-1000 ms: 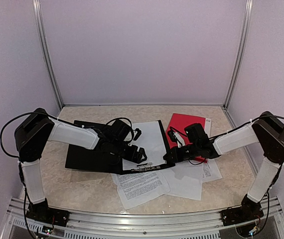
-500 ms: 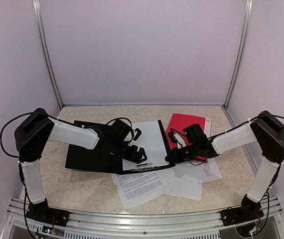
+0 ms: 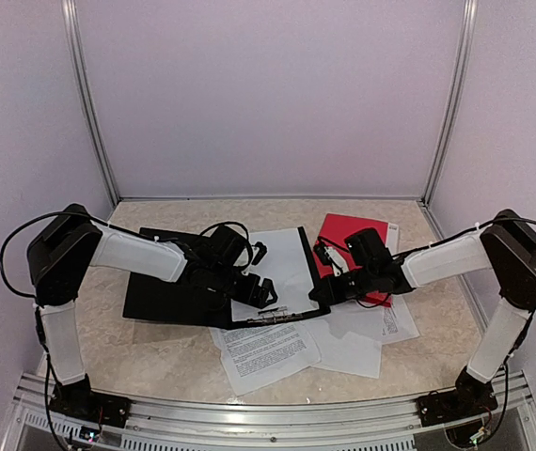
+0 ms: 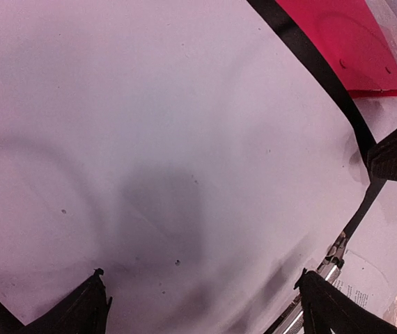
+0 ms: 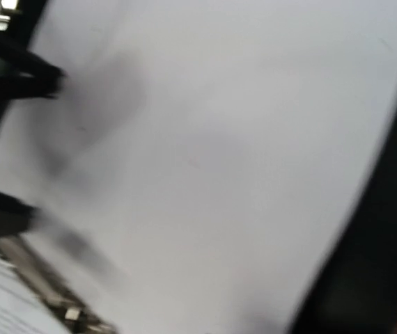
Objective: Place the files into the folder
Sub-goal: Adjust the file in the folder.
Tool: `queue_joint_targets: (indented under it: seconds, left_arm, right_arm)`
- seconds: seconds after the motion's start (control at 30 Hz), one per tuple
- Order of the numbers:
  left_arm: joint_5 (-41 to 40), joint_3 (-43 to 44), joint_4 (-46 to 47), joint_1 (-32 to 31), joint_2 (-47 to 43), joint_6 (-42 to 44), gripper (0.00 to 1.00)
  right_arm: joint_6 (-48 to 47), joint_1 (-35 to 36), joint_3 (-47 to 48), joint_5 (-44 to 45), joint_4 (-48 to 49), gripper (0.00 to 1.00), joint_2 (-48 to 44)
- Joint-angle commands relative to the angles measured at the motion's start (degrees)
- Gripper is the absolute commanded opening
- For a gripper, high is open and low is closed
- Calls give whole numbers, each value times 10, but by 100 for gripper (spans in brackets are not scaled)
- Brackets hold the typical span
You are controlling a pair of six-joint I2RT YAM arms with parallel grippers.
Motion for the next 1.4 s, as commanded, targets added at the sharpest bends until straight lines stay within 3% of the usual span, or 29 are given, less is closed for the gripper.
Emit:
queue_joint_targets:
  seconds: [0.0,0.57,0.87,1.13,1.37]
  left_arm:
    - [-1,3,-24,-4,-12,-2,92]
    - [-12,10,-25,-15,-69,7,98]
    - [-7,-66,23,-20,-146,12,99]
    - [20,-204,118,-46,-208,60,88]
    - [40,-242,132,-44,-214,83,68]
  right_arm:
    - [-17,12,23,-20,-4,4,-32]
    - [-20,26,15,-35,7,4,-38]
    - [-30,54,23,-41,7,7,-31]
    - [-36,65,41,-29,-2,7,-18]
    - [-35,65,40,-31,1,6,-13]
